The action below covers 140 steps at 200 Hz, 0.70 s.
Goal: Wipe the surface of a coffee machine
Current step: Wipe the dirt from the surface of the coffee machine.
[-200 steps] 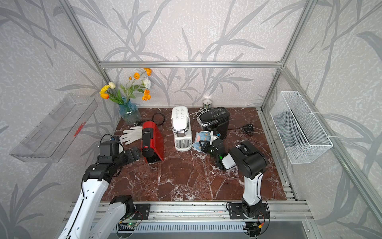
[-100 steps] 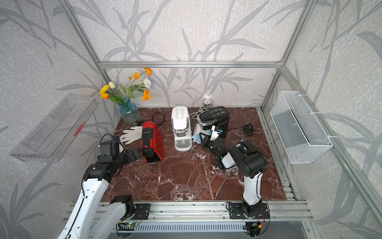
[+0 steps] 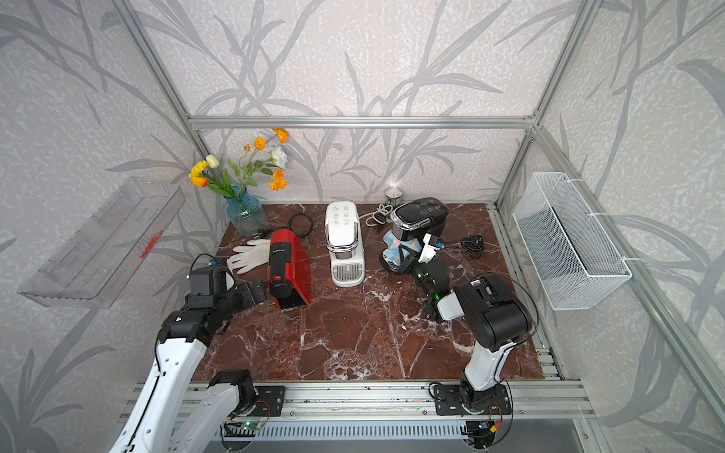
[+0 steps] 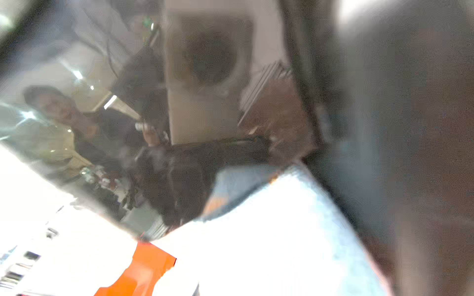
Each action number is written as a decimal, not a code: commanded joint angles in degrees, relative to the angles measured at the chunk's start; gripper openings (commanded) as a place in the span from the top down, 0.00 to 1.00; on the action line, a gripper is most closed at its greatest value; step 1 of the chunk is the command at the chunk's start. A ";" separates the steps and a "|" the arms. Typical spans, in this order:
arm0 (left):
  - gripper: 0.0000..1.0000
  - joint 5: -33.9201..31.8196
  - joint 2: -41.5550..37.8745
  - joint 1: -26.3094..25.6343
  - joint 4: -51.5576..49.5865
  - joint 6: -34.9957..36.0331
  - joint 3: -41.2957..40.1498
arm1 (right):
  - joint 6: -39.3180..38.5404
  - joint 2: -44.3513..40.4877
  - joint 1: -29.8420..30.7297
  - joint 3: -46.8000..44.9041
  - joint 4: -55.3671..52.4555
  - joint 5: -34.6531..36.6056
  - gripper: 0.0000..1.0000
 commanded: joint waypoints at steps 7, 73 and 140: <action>0.00 2.51 0.10 -0.71 2.20 0.17 -0.44 | 1.46 -4.32 -1.47 -1.31 3.14 -1.07 0.93; 0.00 2.23 -0.34 -0.68 2.11 0.10 -0.41 | 2.97 -5.90 -4.37 -8.11 4.69 -2.49 0.93; 0.00 1.90 -0.44 -0.71 2.11 0.13 -0.42 | -0.18 -21.20 -8.25 -10.12 -14.07 -4.41 0.93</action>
